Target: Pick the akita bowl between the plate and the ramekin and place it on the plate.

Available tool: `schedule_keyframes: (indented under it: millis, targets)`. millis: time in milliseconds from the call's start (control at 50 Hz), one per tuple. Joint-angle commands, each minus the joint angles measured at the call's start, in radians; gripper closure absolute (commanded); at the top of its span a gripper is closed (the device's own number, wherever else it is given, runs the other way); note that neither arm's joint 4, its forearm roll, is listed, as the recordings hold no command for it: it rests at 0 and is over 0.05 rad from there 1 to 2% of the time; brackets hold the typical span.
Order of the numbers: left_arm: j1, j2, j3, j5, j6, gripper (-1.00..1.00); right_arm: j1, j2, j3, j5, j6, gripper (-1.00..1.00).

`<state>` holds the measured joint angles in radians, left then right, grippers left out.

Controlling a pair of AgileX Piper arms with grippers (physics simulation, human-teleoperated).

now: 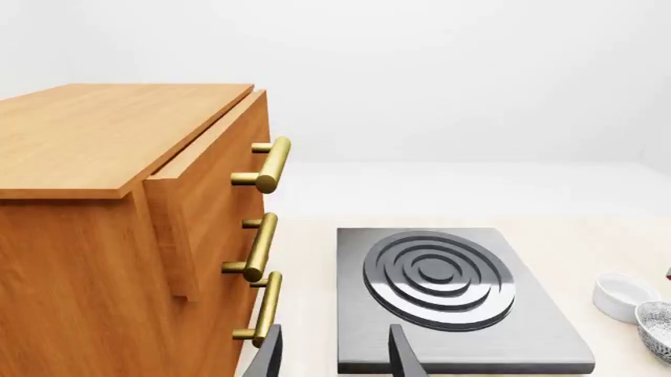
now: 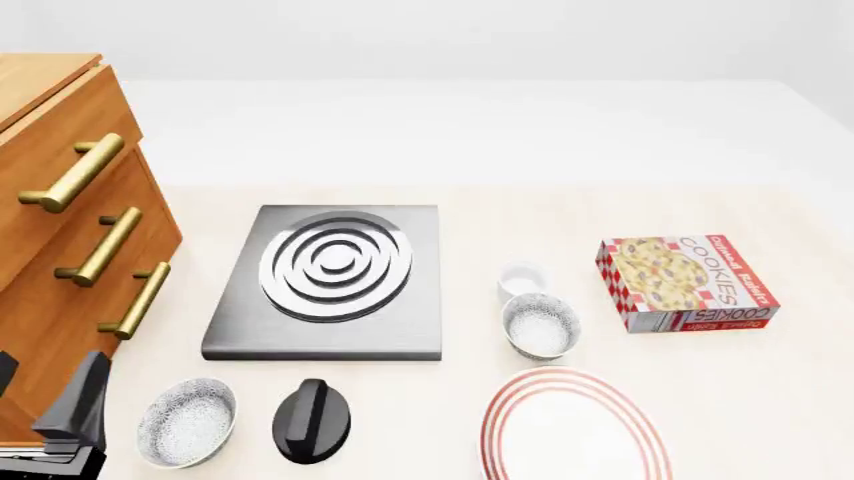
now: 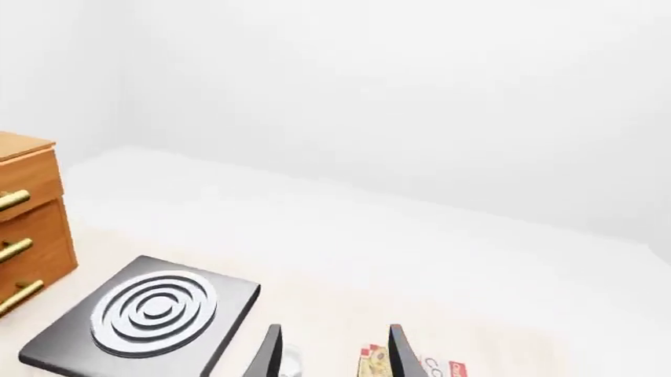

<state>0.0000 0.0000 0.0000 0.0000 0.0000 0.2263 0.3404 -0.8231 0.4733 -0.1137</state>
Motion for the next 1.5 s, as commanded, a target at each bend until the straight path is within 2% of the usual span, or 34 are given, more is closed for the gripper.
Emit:
schedule_keyframes:
  millis: [20,60,80,140,240,260,320,500,600,640,680,780,980,1120,1180,1260,1440,1500]
  targets:
    - [0.0,0.0,0.0,0.0,0.0,-1.0,0.027,0.253,-0.222,0.138,0.051,-1.0]
    - [0.0,0.0,0.0,0.0,0.0,-1.0,0.038,0.31,-0.271,0.16,0.084,-1.0]
    - [0.0,0.0,0.0,0.0,0.0,-1.0,0.061,0.338,-0.29,0.171,0.129,-1.0]
    - [0.0,0.0,0.0,0.0,0.0,-1.0,0.064,0.365,-0.319,0.185,0.116,-1.0]
    - [0.0,0.0,0.0,0.0,0.0,-1.0,0.048,0.436,-0.382,0.238,0.16,-1.0]
    - [0.0,0.0,0.0,0.0,0.0,-1.0,0.057,0.466,-0.392,0.251,0.185,-1.0]
    - [0.0,0.0,0.0,0.0,0.0,-1.0,0.042,0.517,-0.401,0.27,0.2,-1.0]
    - [0.0,0.0,0.0,0.0,0.0,-1.0,0.028,0.602,-0.397,0.3,0.213,-1.0]
    - [0.0,0.0,0.0,0.0,0.0,-1.0,0.013,0.669,-0.406,0.324,0.199,-1.0]
    - [0.0,0.0,0.0,0.0,0.0,-1.0,-0.021,0.682,-0.413,0.342,0.177,-1.0]
    - [0.0,0.0,0.0,0.0,0.0,-1.0,-0.008,0.689,-0.424,0.345,0.192,-1.0]
    - [0.0,0.0,0.0,0.0,0.0,-1.0,-0.028,0.71,-0.444,0.352,0.175,-1.0]
    - [0.0,0.0,0.0,0.0,0.0,-1.0,-0.065,0.796,-0.432,0.365,0.193,-1.0]
    - [0.0,0.0,0.0,0.0,0.0,-1.0,-0.059,0.841,-0.402,0.361,0.177,-1.0]
    - [0.0,0.0,0.0,0.0,0.0,-1.0,-0.048,0.864,-0.394,0.358,0.205,-1.0]
    - [0.0,0.0,0.0,0.0,0.0,-1.0,0.015,0.918,-0.388,0.349,0.232,-1.0]
    - [0.0,0.0,0.0,0.0,0.0,-1.0,0.001,0.962,-0.351,0.311,0.226,-1.0]
    - [0.0,0.0,0.0,0.0,0.0,-1.0,0.013,0.993,-0.348,0.298,0.248,-1.0]
